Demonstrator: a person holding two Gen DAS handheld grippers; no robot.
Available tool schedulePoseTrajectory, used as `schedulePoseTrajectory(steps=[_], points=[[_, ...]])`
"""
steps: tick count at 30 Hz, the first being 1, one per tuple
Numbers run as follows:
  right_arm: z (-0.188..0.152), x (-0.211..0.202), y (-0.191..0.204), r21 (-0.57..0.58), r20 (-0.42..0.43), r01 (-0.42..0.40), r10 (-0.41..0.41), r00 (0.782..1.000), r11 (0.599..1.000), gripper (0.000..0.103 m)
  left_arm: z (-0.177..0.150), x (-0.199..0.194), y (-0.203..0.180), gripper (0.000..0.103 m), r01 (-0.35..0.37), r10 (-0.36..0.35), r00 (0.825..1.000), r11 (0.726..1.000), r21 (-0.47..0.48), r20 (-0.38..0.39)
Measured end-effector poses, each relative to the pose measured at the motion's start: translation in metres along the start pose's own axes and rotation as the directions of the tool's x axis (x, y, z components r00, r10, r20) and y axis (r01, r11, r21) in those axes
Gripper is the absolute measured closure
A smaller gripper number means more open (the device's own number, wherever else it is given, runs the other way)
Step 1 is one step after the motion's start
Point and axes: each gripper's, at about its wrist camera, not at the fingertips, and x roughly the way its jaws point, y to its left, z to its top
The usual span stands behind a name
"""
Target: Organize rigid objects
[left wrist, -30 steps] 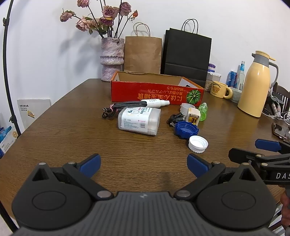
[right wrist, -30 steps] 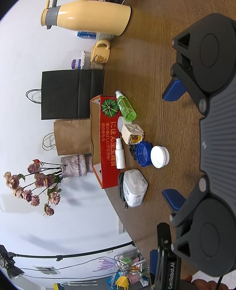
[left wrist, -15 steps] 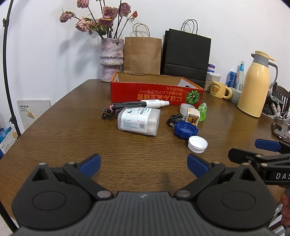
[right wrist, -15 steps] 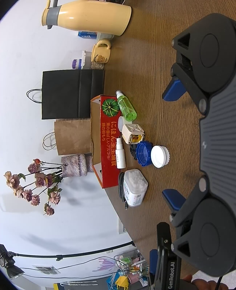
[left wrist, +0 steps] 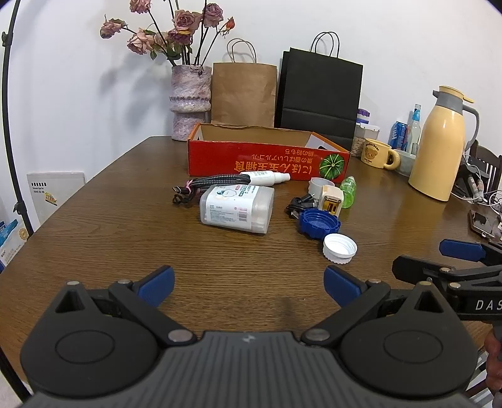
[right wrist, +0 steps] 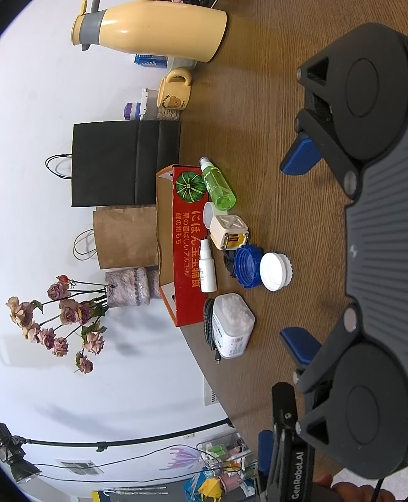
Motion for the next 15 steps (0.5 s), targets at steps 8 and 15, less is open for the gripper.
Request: schedulePoseTrajectory(steps=[8,15], points=[[0.0004,0.0005,0.0000,0.000,0.000,0.000,0.000,1.000,1.000,0.000,0.0001,0.0002,-0.0006,0.000,-0.001,0.001,1.000,1.000,-0.001,0.000],[0.0005,0.0008,0.0001,0.000,-0.001,0.000,0.000,1.000,1.000,0.000,-0.0005,0.0008,0.0010,0.000,0.000,0.000,1.000,1.000,0.001,-0.001]])
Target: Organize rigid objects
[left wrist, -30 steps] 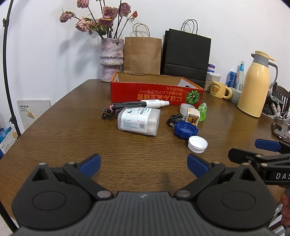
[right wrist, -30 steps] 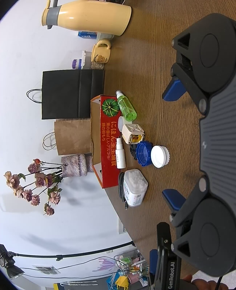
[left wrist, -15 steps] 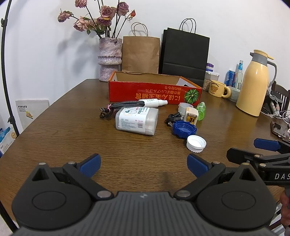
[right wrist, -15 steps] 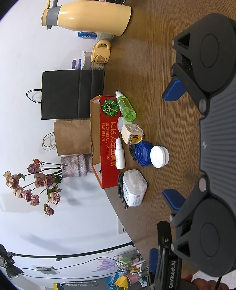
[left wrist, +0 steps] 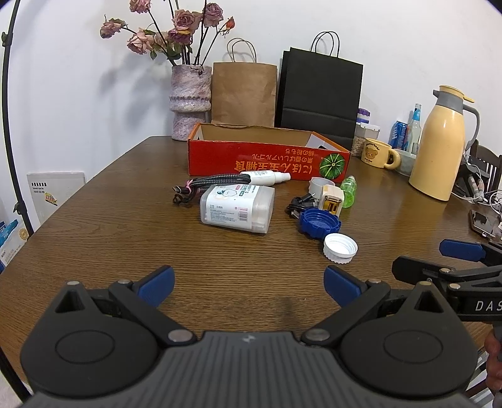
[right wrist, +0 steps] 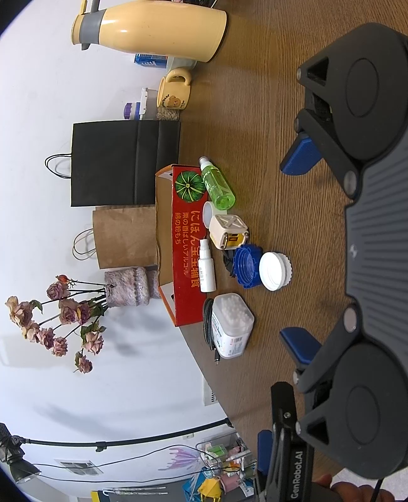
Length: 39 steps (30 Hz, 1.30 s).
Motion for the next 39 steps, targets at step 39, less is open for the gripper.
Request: schedulePoseTrajectory(steps=[39], points=[[0.0009,0.0000,0.0001,-0.004,-0.005,-0.002,0.002,1.000,1.000,0.000,0.0004,-0.0005,-0.0011,0.000,-0.001,0.001,1.000,1.000,-0.001,0.002]])
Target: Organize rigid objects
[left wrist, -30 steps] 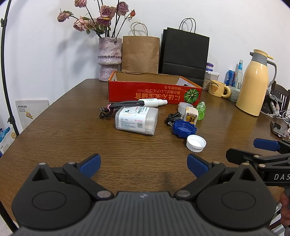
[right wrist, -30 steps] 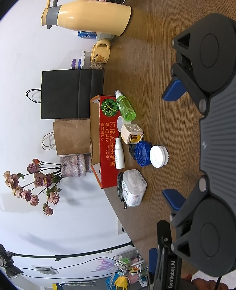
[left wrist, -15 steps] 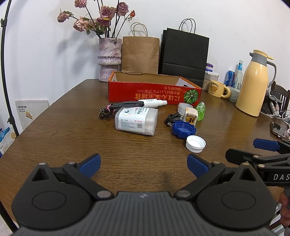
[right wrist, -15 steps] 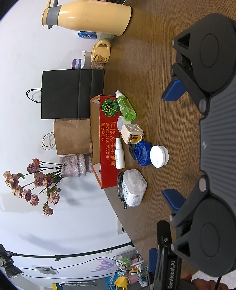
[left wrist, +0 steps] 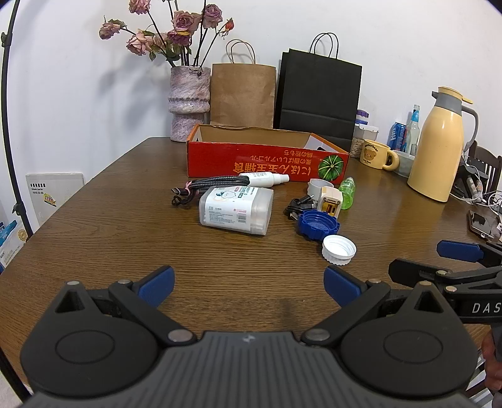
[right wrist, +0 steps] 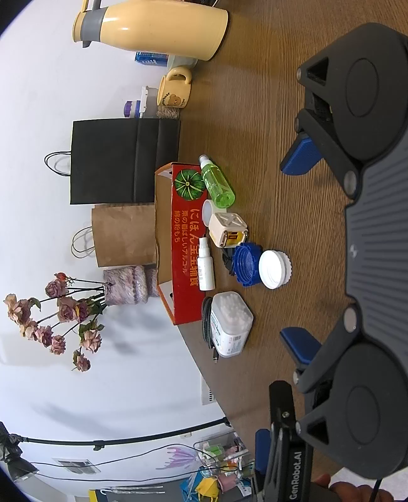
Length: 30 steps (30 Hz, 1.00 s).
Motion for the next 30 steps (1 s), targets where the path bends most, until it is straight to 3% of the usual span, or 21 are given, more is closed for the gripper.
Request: schedulePoseTrajectory(steps=[14,22,27,30], points=[[0.003,0.016,0.005,-0.016,-0.033,0.002,-0.003,0.999,1.000,0.000,0.006,0.008,0.007,0.000,-0.003,0.003,1.000,1.000,-0.007,0.002],[0.008,0.044,0.012,-0.046,-0.076,-0.008,0.004,0.997,0.999,0.000,0.012,0.019,0.022,0.000,-0.023,0.023,1.000,0.999,-0.022,0.012],[0.018,0.073,0.017,-0.061,-0.116,-0.023,0.016,0.993,0.998,0.008,0.019,0.025,0.033,0.000,-0.034,0.035,0.999,0.999,-0.036,0.017],[0.023,0.088,0.021,-0.068,-0.145,-0.042,0.032,0.989,0.997,0.020,0.022,0.028,0.035,0.000,-0.038,0.039,0.999,0.999,-0.025,0.018]])
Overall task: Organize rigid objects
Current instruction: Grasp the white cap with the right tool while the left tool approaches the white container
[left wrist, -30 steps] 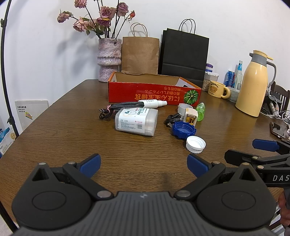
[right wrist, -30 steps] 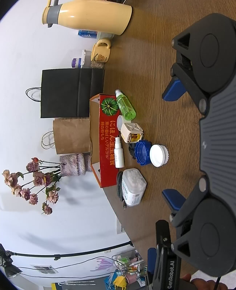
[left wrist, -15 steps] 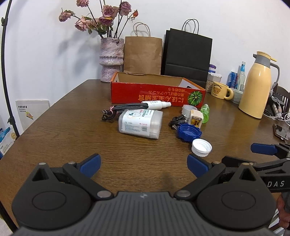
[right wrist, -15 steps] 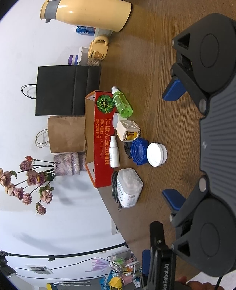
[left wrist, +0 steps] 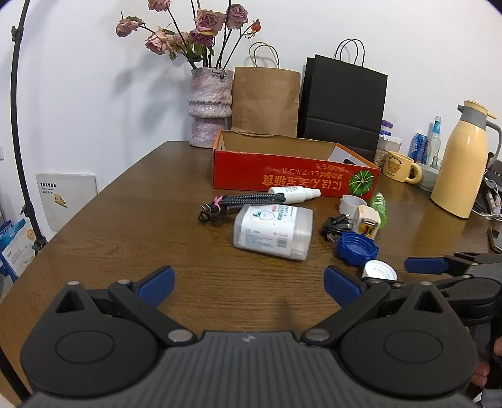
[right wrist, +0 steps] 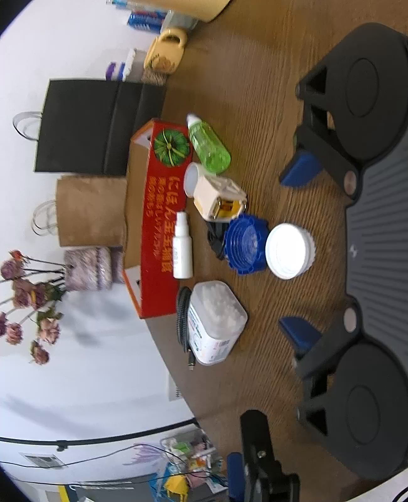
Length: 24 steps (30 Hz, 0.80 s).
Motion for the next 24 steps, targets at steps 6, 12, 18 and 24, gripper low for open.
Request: schedulePoseTrajectory(steps=[6,12,18,24], points=[[0.003,0.017,0.001,-0.001,-0.040,-0.018,0.018,0.999,1.000,0.053,0.010,0.010,0.000,0.000,0.007,-0.007,1.000,1.000,0.025,-0.001],[0.004,0.013,-0.003,0.002,-0.027,-0.043,0.044,0.999,0.999,0.063,0.022,0.024,-0.005,0.000,0.022,-0.021,1.000,0.998,0.063,-0.016],[0.011,-0.002,-0.015,-0.005,0.021,-0.030,0.030,0.999,1.000,0.063,0.041,0.040,-0.017,0.000,0.059,-0.056,0.998,0.993,0.104,-0.034],[0.026,-0.009,-0.037,0.020,0.079,0.016,-0.017,0.997,1.000,0.063,0.055,0.078,-0.023,0.000,0.102,-0.091,0.987,0.992,0.075,-0.134]])
